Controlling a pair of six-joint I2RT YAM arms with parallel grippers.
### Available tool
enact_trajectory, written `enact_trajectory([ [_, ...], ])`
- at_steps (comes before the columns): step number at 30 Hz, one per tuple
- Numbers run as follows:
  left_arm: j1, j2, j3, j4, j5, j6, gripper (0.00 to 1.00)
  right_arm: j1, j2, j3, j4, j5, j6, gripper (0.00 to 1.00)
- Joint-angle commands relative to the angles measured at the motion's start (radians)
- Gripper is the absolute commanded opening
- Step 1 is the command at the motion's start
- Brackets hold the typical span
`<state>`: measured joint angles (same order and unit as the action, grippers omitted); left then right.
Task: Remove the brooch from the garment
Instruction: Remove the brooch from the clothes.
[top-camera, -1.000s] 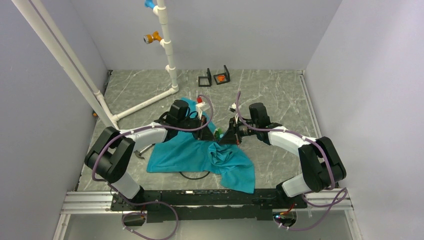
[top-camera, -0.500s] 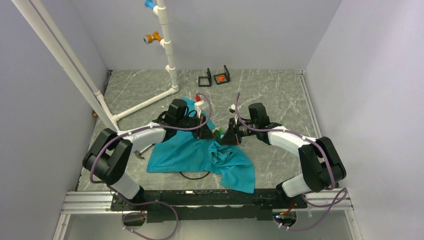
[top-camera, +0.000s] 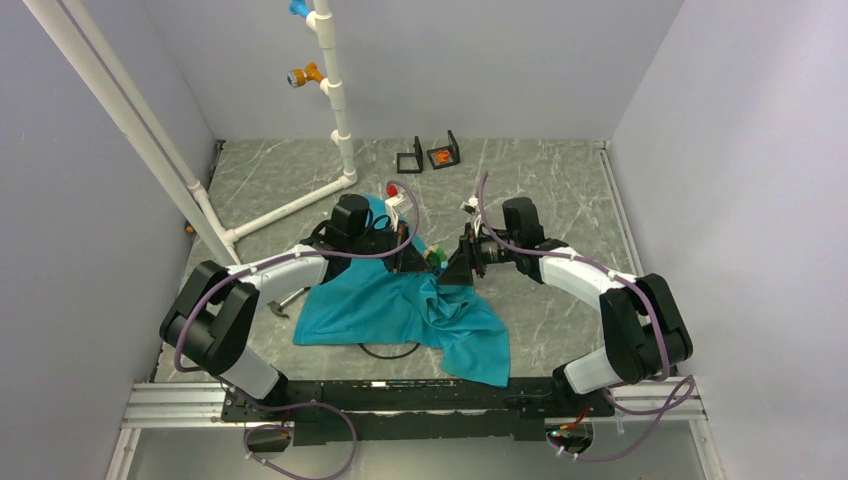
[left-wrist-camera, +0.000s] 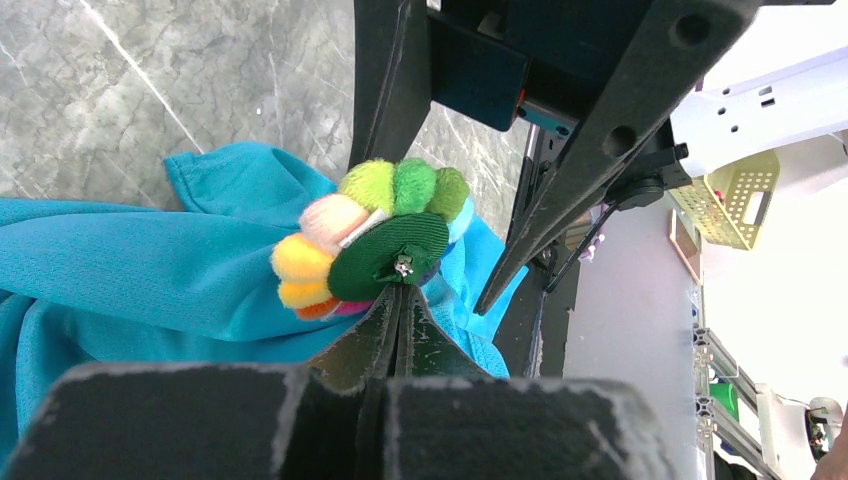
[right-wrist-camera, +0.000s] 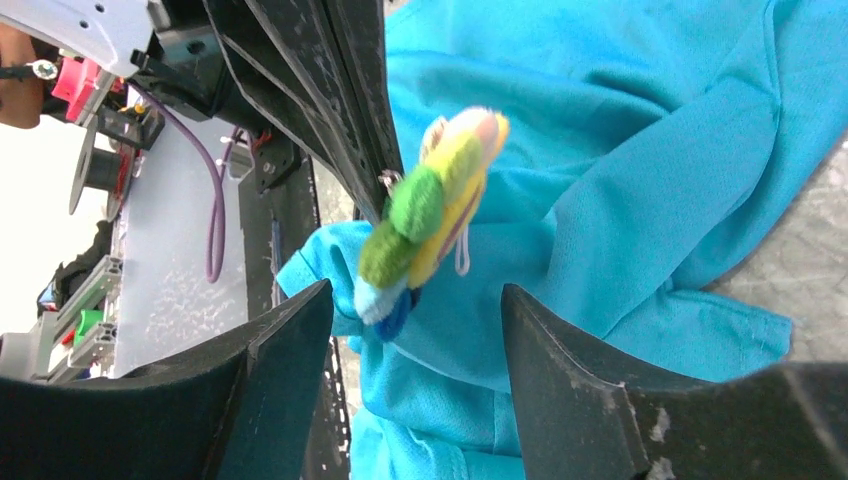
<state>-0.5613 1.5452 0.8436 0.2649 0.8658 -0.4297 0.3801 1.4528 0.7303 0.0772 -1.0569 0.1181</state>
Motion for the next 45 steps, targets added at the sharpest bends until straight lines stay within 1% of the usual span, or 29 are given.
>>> enact_trajectory([
  [1,0.0,-0.031,0.005,0.037,-0.004,0.014,0.0,-0.011,-0.037,0.097,-0.011,0.001,-0.011,0.65],
  [5,-0.003,-0.03,0.007,0.038,-0.004,0.012,0.0,-0.014,-0.027,0.118,0.008,0.007,0.008,0.63],
  [7,-0.003,-0.029,0.009,0.041,-0.004,0.01,0.0,-0.01,-0.023,0.106,0.036,0.002,0.025,0.58],
  [8,-0.003,-0.029,0.009,0.043,-0.004,0.008,0.0,-0.005,-0.02,0.098,0.04,0.003,0.025,0.53],
  [10,-0.003,-0.031,0.014,0.043,-0.006,0.008,0.0,0.004,-0.017,0.087,0.037,0.004,0.014,0.47],
  [17,-0.004,-0.021,0.025,0.046,-0.001,0.002,0.0,0.018,-0.008,0.081,0.036,0.024,0.005,0.45],
  [18,-0.006,-0.02,0.025,0.047,-0.001,0.0,0.0,0.019,-0.003,0.085,0.033,0.026,0.003,0.44],
  [20,-0.006,-0.022,0.023,0.048,-0.001,0.0,0.0,0.021,0.006,0.09,0.025,0.032,-0.004,0.36],
  [22,-0.006,-0.023,0.025,0.043,-0.003,0.004,0.0,0.022,0.009,0.088,0.024,0.037,-0.009,0.24],
  [24,-0.006,-0.022,0.026,0.045,-0.001,0.003,0.0,0.023,0.016,0.087,0.025,0.044,-0.008,0.15],
  [26,-0.006,-0.02,0.026,0.055,0.009,0.0,0.0,0.023,0.024,0.089,0.028,0.049,-0.003,0.01],
  [27,-0.006,-0.02,0.03,0.046,0.008,0.006,0.01,0.023,0.028,0.087,0.033,0.053,0.002,0.0],
  [29,-0.006,-0.023,0.035,-0.001,-0.004,0.027,0.16,0.023,0.023,0.083,0.036,0.064,0.008,0.0],
  [30,-0.006,-0.027,0.035,-0.023,-0.014,0.037,0.2,0.022,0.021,0.081,0.036,0.069,0.011,0.0],
  [32,-0.006,-0.032,0.031,-0.05,-0.028,0.053,0.25,0.019,0.011,0.072,0.047,0.081,0.025,0.0],
  [36,-0.007,-0.023,0.016,-0.05,-0.031,0.045,0.3,0.017,0.003,0.059,0.067,0.088,0.052,0.0],
  [41,-0.019,-0.009,0.012,-0.016,-0.023,0.02,0.28,0.016,0.002,0.055,0.076,0.087,0.064,0.0],
  [45,-0.029,0.004,0.026,-0.009,-0.025,0.01,0.21,0.016,0.002,0.044,0.089,0.077,0.071,0.0],
])
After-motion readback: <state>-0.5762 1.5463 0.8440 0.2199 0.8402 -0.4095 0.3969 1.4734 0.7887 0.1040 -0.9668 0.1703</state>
